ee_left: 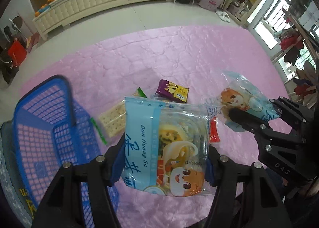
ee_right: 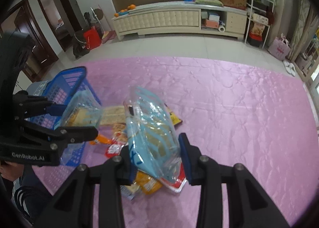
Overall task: Organize snacks
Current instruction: 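Carry both packets over the basket and open the right gripper to drop the bag, then lower the Dan Huang Su packet into the basket and open the left gripper, then withdraw both grippers from the basket back toward the snack pile, then grasp the red-and-white snack pouch with the right gripper, then lift the red-and-white pouch with the right gripper while the left grasps a red packet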
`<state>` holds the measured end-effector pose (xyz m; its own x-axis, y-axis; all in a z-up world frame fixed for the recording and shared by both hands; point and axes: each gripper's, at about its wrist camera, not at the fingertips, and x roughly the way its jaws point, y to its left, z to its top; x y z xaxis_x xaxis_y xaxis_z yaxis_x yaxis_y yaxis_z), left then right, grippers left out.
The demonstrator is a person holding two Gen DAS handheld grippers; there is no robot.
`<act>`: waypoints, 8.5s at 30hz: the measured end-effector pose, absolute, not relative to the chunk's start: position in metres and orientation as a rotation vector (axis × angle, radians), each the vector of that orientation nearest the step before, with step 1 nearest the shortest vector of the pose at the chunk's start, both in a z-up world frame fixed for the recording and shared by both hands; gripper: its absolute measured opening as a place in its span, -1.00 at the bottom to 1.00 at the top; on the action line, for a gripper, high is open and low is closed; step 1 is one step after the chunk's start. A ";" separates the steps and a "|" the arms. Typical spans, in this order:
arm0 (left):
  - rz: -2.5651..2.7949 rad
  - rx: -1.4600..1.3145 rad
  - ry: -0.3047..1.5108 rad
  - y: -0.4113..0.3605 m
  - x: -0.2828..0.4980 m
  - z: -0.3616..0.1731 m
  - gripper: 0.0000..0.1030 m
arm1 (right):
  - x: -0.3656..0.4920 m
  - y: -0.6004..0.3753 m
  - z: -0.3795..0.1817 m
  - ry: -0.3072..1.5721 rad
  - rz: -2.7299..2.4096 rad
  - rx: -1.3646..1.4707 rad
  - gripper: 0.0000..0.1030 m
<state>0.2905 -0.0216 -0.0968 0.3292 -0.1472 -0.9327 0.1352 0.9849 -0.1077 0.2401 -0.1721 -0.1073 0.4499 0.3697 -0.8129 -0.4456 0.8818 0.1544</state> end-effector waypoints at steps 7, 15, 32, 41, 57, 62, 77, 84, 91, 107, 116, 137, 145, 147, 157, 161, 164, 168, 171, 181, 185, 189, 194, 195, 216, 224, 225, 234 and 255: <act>-0.182 -0.034 1.154 -0.010 0.250 -0.068 0.19 | 0.201 -0.165 -0.072 0.934 0.505 -0.111 -0.19; -0.180 -0.057 1.095 0.011 0.204 -0.047 0.19 | 0.168 -0.150 -0.049 0.896 0.506 -0.141 -0.19; -0.083 -0.107 1.008 0.090 0.156 -0.009 0.19 | 0.145 -0.075 -0.027 0.855 0.600 -0.218 -0.19; -0.022 -0.130 0.984 0.133 0.148 -0.004 0.19 | 0.148 -0.028 -0.026 0.872 0.671 -0.228 -0.19; 0.019 -0.132 0.997 0.174 0.183 -0.030 0.19 | 0.205 0.040 -0.065 1.058 0.735 -0.156 -0.19; 0.018 -0.142 1.008 0.182 0.202 -0.040 0.19 | 0.229 0.053 -0.082 1.123 0.732 -0.130 -0.19; 0.011 -0.165 1.051 0.188 0.226 -0.067 0.20 | 0.253 0.062 -0.084 1.085 0.636 -0.205 0.72; 0.012 -0.162 1.027 0.186 0.219 -0.053 0.20 | 0.245 0.046 -0.077 1.060 0.595 -0.233 0.72; 0.008 -0.125 1.014 0.180 0.216 -0.047 0.21 | 0.239 0.040 -0.073 1.057 0.577 -0.214 0.72; 0.025 -0.078 1.016 0.194 0.269 -0.072 0.34 | 0.273 0.049 -0.099 1.076 0.525 -0.208 0.72; 0.050 -0.051 1.028 0.187 0.265 -0.084 0.52 | 0.276 0.037 -0.111 1.097 0.516 -0.199 0.72; 0.009 -0.070 0.949 0.125 0.183 -0.035 0.52 | 0.201 -0.016 -0.061 1.005 0.509 -0.172 0.72; 0.005 -0.071 0.913 0.100 0.147 -0.030 0.57 | 0.168 -0.037 -0.056 0.993 0.514 -0.156 0.72; 0.003 -0.066 0.908 0.094 0.140 -0.029 0.57 | 0.161 -0.043 -0.056 0.992 0.514 -0.147 0.72; -0.004 -0.027 0.875 0.058 0.112 -0.023 0.59 | 0.131 -0.076 -0.047 0.965 0.509 -0.138 0.72; -0.029 -0.033 0.862 0.040 0.106 -0.020 0.59 | 0.126 -0.091 -0.048 0.959 0.497 -0.144 0.72; -0.037 -0.034 0.861 0.026 0.106 -0.021 0.59 | 0.124 -0.105 -0.050 0.961 0.491 -0.129 0.72; -0.049 -0.012 0.864 0.006 0.108 -0.022 0.59 | 0.124 -0.123 -0.049 0.952 0.479 -0.119 0.72; -0.059 -0.006 0.871 -0.007 0.112 -0.024 0.59 | 0.126 -0.136 -0.050 0.948 0.469 -0.122 0.72; -0.072 -0.013 0.907 -0.045 0.130 -0.047 0.59 | 0.142 -0.184 -0.069 0.971 0.482 -0.116 0.72; -0.078 -0.051 0.941 -0.055 0.139 -0.065 0.59 | 0.154 -0.200 -0.087 0.991 0.505 -0.132 0.72; -0.058 -0.047 0.973 -0.065 0.147 -0.084 0.59 | 0.168 -0.211 -0.108 1.021 0.532 -0.169 0.72; -0.050 -0.028 1.002 -0.081 0.156 -0.105 0.59 | 0.185 -0.219 -0.132 1.045 0.562 -0.220 0.72; -0.049 -0.028 1.010 -0.084 0.159 -0.110 0.59 | 0.189 -0.219 -0.138 1.053 0.576 -0.228 0.72; 0.033 -0.122 1.142 -0.083 0.201 -0.185 0.59 | 0.251 -0.171 -0.225 1.110 0.811 -0.595 0.82; 0.031 -0.147 1.152 -0.075 0.212 -0.192 0.59 | 0.275 -0.158 -0.232 1.117 0.829 -0.635 0.82; 0.030 -0.147 1.152 -0.075 0.213 -0.193 0.59 | 0.279 -0.157 -0.233 1.121 0.836 -0.635 0.82; 0.035 -0.149 1.154 -0.068 0.224 -0.195 0.59 | 0.309 -0.139 -0.248 1.175 0.878 -0.657 0.82; 0.030 -0.190 1.134 -0.057 0.207 -0.189 0.59 | 0.258 -0.149 -0.239 1.070 0.841 -0.545 -0.23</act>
<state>0.2073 -0.0575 -0.1890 0.4242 -0.0726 -0.9026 -0.1198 0.9835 -0.1354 0.2582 -0.1488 -0.2393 0.2285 0.3275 -0.9168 -0.8134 0.5816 0.0050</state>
